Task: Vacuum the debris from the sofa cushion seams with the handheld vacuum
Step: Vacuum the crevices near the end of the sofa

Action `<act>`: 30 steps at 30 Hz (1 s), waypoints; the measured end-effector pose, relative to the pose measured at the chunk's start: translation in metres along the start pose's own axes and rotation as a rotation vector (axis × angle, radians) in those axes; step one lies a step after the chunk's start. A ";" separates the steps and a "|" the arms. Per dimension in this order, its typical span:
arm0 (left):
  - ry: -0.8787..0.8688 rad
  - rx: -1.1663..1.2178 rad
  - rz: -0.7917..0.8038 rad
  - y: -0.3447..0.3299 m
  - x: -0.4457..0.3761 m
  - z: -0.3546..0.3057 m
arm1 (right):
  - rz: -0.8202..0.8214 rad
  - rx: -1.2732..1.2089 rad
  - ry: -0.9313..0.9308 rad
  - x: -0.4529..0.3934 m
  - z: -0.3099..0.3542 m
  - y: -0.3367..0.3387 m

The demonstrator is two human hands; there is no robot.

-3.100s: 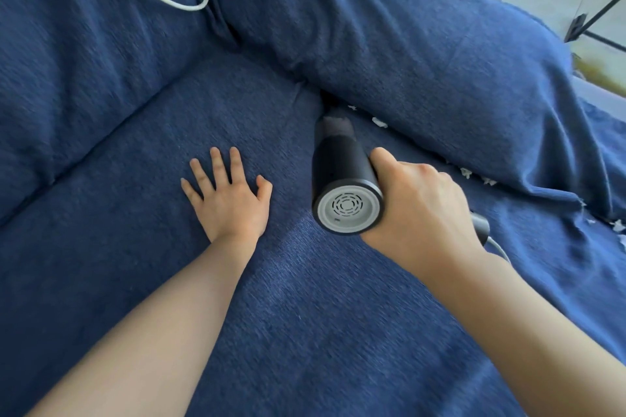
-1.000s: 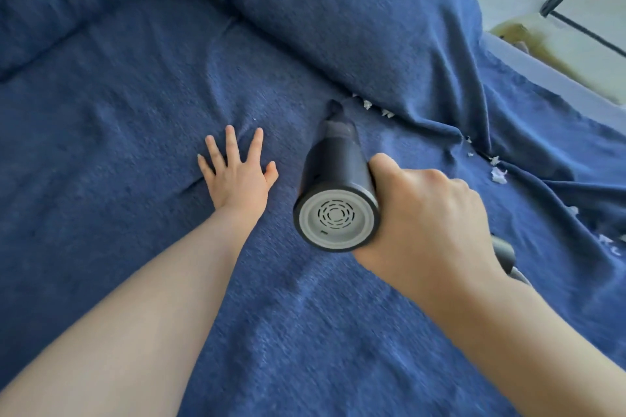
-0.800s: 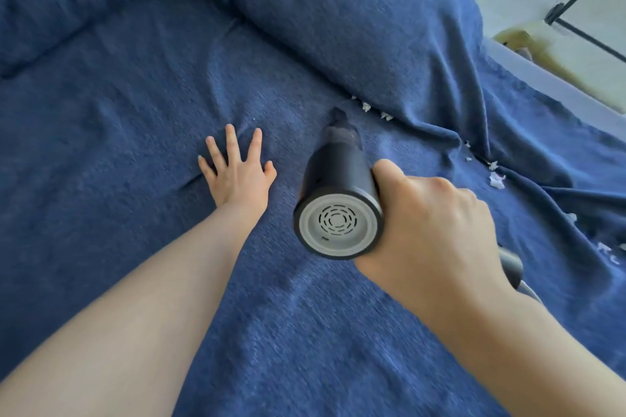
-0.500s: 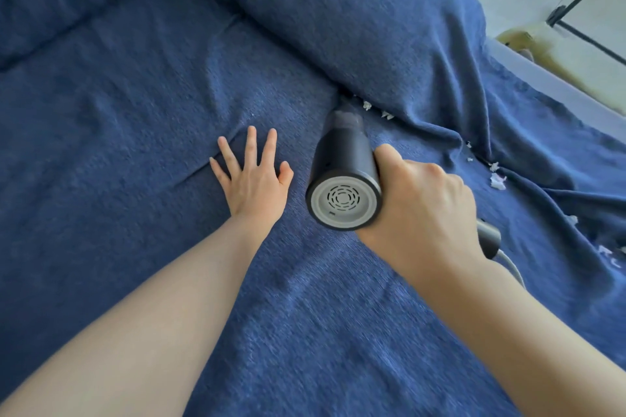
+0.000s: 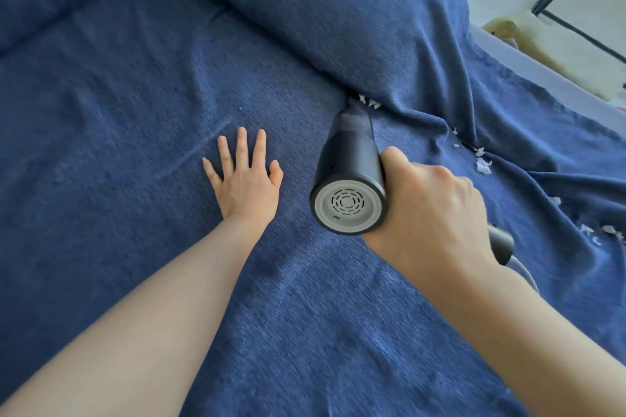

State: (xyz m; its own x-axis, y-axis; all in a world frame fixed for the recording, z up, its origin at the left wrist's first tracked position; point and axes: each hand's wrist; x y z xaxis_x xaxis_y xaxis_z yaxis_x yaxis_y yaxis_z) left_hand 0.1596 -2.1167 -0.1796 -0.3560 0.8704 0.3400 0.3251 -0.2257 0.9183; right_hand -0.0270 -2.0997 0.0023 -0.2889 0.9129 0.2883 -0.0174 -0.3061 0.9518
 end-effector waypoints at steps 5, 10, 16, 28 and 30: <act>-0.001 -0.002 -0.029 -0.006 0.008 -0.002 | 0.006 0.002 -0.020 0.007 -0.007 0.000; 0.012 0.027 -0.053 -0.010 0.011 -0.005 | 0.000 0.007 -0.032 0.005 -0.015 -0.002; 0.005 0.022 -0.076 -0.013 0.023 -0.008 | 0.019 0.000 -0.026 0.001 -0.022 -0.006; 0.056 0.053 -0.004 -0.019 0.055 -0.030 | 0.011 -0.025 0.006 0.021 -0.053 -0.003; 0.056 0.063 0.010 -0.019 0.060 -0.037 | 0.014 -0.030 -0.006 0.027 -0.060 0.000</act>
State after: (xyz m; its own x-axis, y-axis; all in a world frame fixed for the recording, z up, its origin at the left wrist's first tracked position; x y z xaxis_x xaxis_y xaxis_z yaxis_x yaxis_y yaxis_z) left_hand 0.0992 -2.0765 -0.1692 -0.4006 0.8418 0.3619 0.3825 -0.2053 0.9009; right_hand -0.0920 -2.0907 0.0035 -0.2833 0.9102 0.3022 -0.0426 -0.3267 0.9442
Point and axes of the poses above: each hand's wrist, its own x-axis away from the middle knuckle, its own y-axis out of the back of the hand, z = x × y, and after that the axes turned 10 degrees about z, right-handed
